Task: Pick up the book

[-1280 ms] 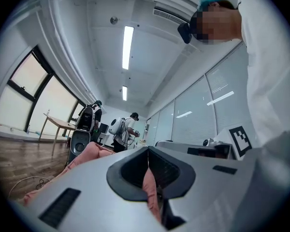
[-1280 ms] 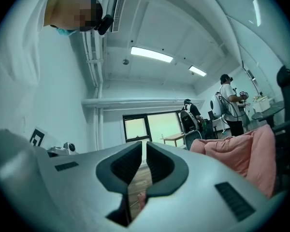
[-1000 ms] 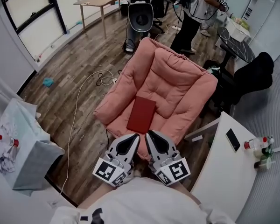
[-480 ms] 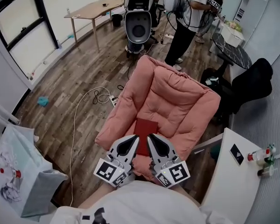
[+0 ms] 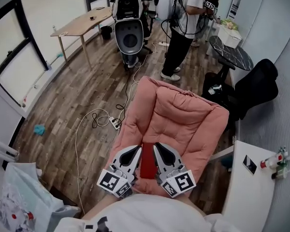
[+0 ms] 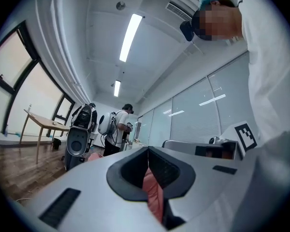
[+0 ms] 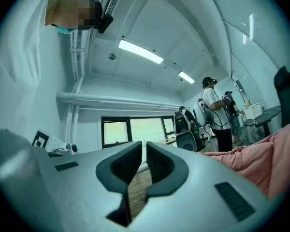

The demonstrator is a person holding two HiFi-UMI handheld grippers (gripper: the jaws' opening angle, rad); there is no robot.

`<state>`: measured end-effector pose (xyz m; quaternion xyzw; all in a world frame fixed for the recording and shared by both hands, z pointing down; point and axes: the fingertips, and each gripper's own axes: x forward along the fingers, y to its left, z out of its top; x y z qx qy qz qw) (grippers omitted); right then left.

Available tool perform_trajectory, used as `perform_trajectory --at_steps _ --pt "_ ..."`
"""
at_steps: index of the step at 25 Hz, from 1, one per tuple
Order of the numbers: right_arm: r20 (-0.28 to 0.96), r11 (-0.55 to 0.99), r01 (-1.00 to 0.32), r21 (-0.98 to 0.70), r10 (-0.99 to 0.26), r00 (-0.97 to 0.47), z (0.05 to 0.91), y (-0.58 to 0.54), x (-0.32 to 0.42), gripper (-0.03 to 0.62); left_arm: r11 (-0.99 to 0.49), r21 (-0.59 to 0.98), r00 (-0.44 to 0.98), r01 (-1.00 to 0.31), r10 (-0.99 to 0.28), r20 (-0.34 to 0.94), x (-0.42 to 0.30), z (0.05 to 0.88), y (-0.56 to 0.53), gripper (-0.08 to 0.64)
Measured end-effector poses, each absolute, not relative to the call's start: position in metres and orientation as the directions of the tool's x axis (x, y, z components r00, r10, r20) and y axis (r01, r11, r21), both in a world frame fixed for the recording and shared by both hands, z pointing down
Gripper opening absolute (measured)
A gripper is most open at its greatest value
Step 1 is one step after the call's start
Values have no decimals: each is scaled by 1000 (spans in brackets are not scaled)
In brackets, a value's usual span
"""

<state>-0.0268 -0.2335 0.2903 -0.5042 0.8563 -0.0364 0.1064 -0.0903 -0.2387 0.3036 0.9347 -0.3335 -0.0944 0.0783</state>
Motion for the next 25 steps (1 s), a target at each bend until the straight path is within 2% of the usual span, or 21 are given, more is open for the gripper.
perform_trajectory --at_steps 4,13,21,22,23,24,25 --pt "-124 442 -879 -177 -896 -426 293 -239 -8 46 -776 232 775 -587 -621 -116 -81 309 -248 5" --pt "-64 447 -884 -136 -894 -443 309 -240 8 46 -779 250 787 -575 -610 -94 -56 322 -249 5" --pt "9 447 -877 -176 -890 -456 351 -247 33 50 -762 275 793 -587 -610 3 -32 363 -256 8" --pt "23 442 -877 -188 -891 -453 358 -248 36 80 -756 282 791 -590 -611 18 -31 370 -255 11" --pt "40 436 -878 -198 -891 -452 366 -248 39 141 -750 291 790 -594 -613 33 -30 377 -255 38" --pt "58 431 -879 -205 -891 -451 374 -249 42 174 -742 301 787 -599 -615 50 -29 385 -255 79" --pt "74 426 -880 -209 -891 -449 381 -250 45 181 -734 309 784 -605 -618 67 -28 392 -256 115"
